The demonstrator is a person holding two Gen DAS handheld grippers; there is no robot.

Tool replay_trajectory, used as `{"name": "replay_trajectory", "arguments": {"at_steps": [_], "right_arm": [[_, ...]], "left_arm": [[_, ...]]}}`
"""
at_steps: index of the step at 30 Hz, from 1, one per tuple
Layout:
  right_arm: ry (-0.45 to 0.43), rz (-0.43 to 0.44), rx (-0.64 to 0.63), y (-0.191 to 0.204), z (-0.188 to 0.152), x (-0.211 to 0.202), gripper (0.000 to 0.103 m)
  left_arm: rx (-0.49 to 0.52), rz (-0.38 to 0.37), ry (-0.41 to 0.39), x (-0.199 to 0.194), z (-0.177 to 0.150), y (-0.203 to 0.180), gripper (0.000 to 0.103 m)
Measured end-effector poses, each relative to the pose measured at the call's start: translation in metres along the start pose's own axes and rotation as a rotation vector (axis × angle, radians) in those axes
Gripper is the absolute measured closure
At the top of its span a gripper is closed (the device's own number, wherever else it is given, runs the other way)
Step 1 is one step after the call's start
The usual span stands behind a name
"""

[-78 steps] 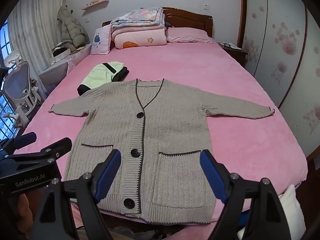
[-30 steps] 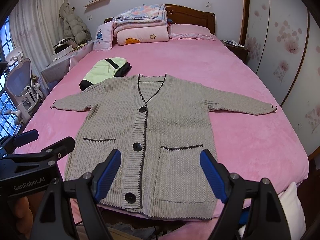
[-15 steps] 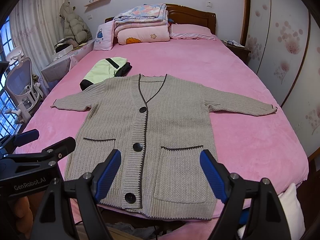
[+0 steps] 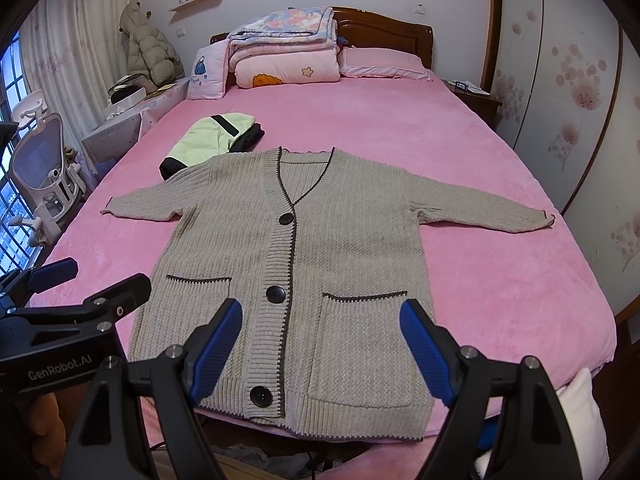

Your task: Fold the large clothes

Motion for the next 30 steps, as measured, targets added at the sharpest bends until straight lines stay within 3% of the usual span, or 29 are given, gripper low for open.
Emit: {"name": "replay_trajectory", "arguments": {"at_steps": [30], "right_arm": [[0.011,0.002,0.014,-0.0047,-0.0032,0.0040,0.021]], "left_arm": [[0.006,-0.007,0.017,0.0056,-0.0044,-0.0025,0.003]]}}
Point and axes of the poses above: each gripper's, at about its wrist camera, not at the fingertips, and x roughly the way its jaws point, y to its left, z to its top, the point moved 7 cm from there along x, roughly the way its jaws point, and after that the axes turned 14 degrees about -y, right-handed, at the moved point
